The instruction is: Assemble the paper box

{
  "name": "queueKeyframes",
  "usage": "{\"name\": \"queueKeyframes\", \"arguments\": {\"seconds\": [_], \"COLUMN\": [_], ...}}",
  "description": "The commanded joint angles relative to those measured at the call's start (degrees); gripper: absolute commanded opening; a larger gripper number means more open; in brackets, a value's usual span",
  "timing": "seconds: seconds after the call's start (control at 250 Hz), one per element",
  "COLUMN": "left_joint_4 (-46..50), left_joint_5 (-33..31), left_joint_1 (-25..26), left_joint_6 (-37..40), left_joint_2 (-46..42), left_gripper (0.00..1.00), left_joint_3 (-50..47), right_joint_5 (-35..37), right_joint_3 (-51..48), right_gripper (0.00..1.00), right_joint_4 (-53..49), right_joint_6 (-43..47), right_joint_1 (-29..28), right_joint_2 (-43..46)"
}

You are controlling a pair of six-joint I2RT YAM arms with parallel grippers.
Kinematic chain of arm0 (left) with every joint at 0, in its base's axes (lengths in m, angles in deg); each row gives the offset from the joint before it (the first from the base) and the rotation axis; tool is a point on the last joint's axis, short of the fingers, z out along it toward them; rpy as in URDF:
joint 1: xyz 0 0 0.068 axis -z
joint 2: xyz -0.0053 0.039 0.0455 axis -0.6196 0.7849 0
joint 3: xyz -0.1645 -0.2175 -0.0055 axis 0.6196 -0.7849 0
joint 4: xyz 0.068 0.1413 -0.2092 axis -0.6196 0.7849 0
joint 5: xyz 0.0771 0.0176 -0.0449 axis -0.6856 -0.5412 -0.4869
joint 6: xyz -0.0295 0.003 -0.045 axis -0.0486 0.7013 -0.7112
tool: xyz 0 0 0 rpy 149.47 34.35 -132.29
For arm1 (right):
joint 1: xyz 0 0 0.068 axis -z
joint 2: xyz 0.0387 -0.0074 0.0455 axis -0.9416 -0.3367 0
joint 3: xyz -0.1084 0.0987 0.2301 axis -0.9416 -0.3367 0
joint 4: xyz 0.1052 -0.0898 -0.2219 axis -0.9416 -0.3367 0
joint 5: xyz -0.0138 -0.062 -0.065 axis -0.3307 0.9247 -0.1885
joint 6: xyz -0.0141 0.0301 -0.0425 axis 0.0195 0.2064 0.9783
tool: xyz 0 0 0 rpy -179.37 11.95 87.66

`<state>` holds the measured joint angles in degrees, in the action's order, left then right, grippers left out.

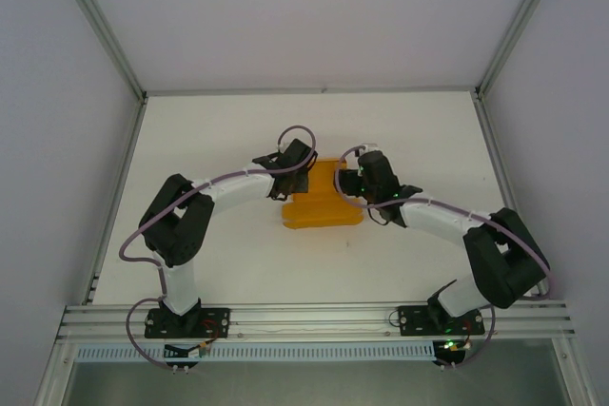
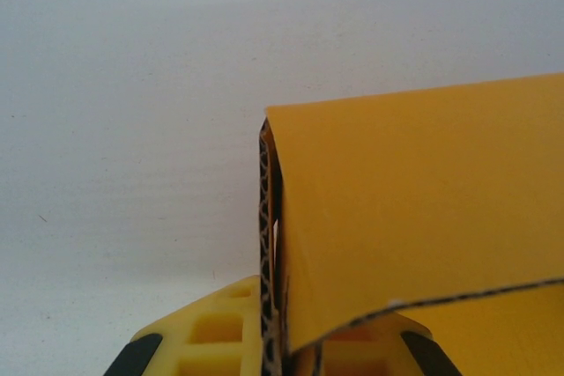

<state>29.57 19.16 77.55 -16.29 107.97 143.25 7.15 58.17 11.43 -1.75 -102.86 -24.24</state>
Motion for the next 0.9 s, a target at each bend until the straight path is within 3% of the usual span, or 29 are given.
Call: {"name": "queueKeyframes", "arguments": {"seconds": [0.0,0.088,0.184,0.403,0.515,0.747,0.83,0.894], "left_joint_4": [1.07,1.24,1.46,1.94,2.18,3.12,3.90,4.00], "left_joint_5": [0.08,0.22,0.00,-1.19,-1.65,-3.08,-3.33,-3.08], "left_joint_1": [-0.06,-0.02,-0.01,-0.04,-0.02,-0.03,-0.05,-0.06], "left_joint_6": [1.44,1.60,1.46,0.82,-0.03,-2.93,-3.91,-4.60], "left_joint_2": [0.76,0.96,0.97,0.98,0.89,0.96,1.41,1.82], "left_gripper": [0.00,0.00,0.00,0.00,0.00,0.00,0.00,0.00], "left_joint_3": [0.59,0.59,0.60,0.54,0.64,1.16,1.73,2.04], "right_joint_5": [-3.72,-6.05,-6.14,-1.99,2.66,21.86,31.26,33.16], "right_joint_3": [2.08,4.65,7.18,9.81,10.51,11.18,15.51,16.01], "right_gripper": [0.61,0.60,0.53,0.13,0.04,0.00,0.00,0.00], "right_joint_4": [-0.90,-0.13,0.18,1.22,-0.95,-6.17,-15.08,-16.60], "right_joint_6": [0.49,0.81,0.93,0.15,-1.26,-8.73,-13.81,-16.01], "right_joint_1": [1.57,2.33,3.04,3.36,3.27,0.16,-0.78,-0.84], "right_joint_2": [-4.25,-8.18,-11.92,-16.47,-18.79,-22.45,-25.70,-26.58]}}
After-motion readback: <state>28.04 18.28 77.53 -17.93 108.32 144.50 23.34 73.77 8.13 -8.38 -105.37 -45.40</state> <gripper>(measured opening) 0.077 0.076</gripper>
